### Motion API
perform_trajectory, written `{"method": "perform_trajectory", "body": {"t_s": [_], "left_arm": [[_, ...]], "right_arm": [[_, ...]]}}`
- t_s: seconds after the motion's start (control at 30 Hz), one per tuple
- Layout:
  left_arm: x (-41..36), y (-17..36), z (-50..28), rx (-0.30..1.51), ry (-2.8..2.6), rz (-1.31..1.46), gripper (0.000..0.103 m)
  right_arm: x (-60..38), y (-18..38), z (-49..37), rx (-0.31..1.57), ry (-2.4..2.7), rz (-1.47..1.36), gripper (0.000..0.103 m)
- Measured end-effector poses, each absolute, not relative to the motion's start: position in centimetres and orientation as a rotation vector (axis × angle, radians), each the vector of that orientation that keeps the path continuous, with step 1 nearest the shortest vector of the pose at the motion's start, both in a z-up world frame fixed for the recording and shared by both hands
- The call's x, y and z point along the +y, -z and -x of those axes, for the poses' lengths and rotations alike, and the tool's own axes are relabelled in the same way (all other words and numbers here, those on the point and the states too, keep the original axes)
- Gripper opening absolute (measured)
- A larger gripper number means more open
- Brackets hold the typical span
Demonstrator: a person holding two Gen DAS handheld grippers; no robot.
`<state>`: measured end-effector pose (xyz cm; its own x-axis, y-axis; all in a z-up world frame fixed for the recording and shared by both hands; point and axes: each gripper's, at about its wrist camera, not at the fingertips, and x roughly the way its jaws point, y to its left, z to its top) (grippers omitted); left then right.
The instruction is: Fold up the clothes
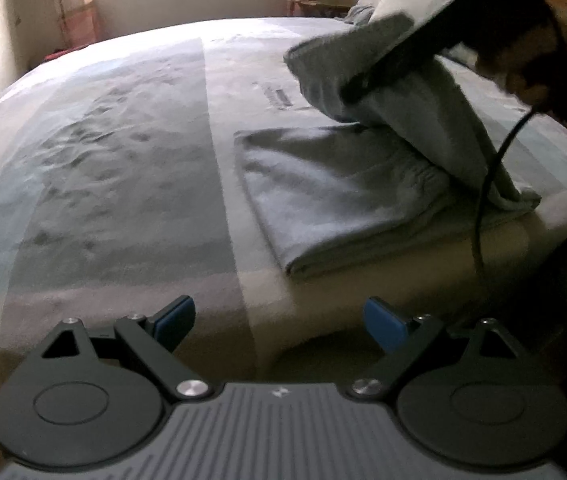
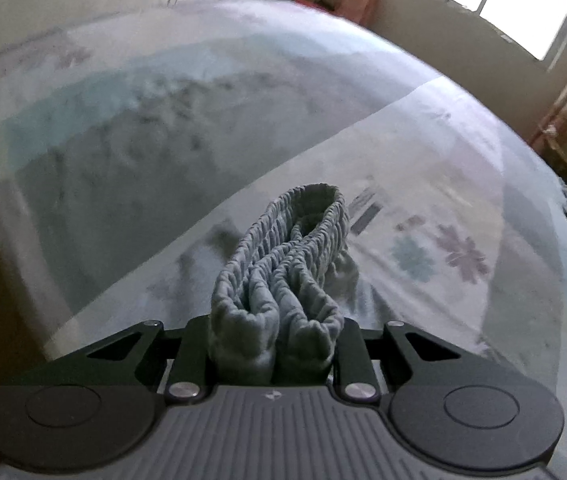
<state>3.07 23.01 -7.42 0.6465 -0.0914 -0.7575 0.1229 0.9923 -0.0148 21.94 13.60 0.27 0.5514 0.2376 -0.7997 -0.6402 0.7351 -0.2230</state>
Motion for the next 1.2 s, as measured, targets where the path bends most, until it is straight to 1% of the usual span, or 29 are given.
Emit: {"method": "perform_trajectory", "body": {"t_s": [0.07, 0.13, 0.17, 0.2, 0.3, 0.37, 0.4, 0.43, 0.5, 0.6, 0.7, 0.83, 1.03, 1.2], "left_arm": [[23.2, 7.7, -2.8, 0.871, 0.109, -0.035, 0.092], [23.4, 7.8, -2.6, 0.878, 0.103, -0.03, 0.092], [23.4, 7.9, -2.4, 0.879, 0.103, -0.025, 0.092], [23.5, 7.9, -2.3, 0.88, 0.104, -0.02, 0.092], [23.8, 8.0, -2.1, 0.884, 0.103, -0.008, 0.092], [23.8, 8.1, -2.3, 0.885, 0.098, -0.007, 0.092], [23.8, 8.1, -2.4, 0.884, 0.099, -0.006, 0.092], [23.7, 8.0, -2.4, 0.882, 0.104, -0.004, 0.092], [23.5, 8.0, -2.5, 0.879, 0.108, -0.007, 0.092], [23.2, 7.8, -2.6, 0.876, 0.113, -0.014, 0.092], [23.1, 7.8, -2.5, 0.872, 0.117, -0.011, 0.092], [23.1, 8.0, -2.3, 0.887, 0.106, -0.009, 0.092], [22.7, 7.9, -2.1, 0.901, 0.102, -0.012, 0.092], [22.7, 7.6, -2.0, 0.902, 0.098, -0.008, 0.092]], "right_arm": [[14.4, 1.6, -22.3, 0.875, -0.57, 0.534, 0.031], [14.7, 2.8, -22.3, 0.904, -0.613, 0.513, 0.041], [14.7, 3.0, -22.2, 0.912, -0.635, 0.498, 0.043], [14.4, 2.8, -22.1, 0.915, -0.663, 0.473, 0.052], [13.2, 1.9, -22.2, 0.921, -0.715, 0.405, 0.056], [11.8, 0.7, -22.4, 0.927, -0.774, 0.324, 0.064], [11.3, 0.1, -22.3, 0.928, -0.813, 0.28, 0.072], [10.7, -0.6, -22.3, 0.929, -0.85, 0.236, 0.075], [9.6, -1.9, -22.0, 0.909, -0.906, 0.166, 0.075], [8.6, -3.0, -21.9, 0.864, -0.869, 0.178, 0.074], [8.3, -2.0, -21.6, 0.873, -0.785, 0.267, 0.072], [8.7, 1.0, -20.9, 0.951, -0.764, 0.332, 0.072], [11.0, 4.9, -20.3, 1.047, -0.831, 0.277, 0.072], [9.0, 2.9, -19.8, 1.004, -0.857, 0.211, 0.072]]}}
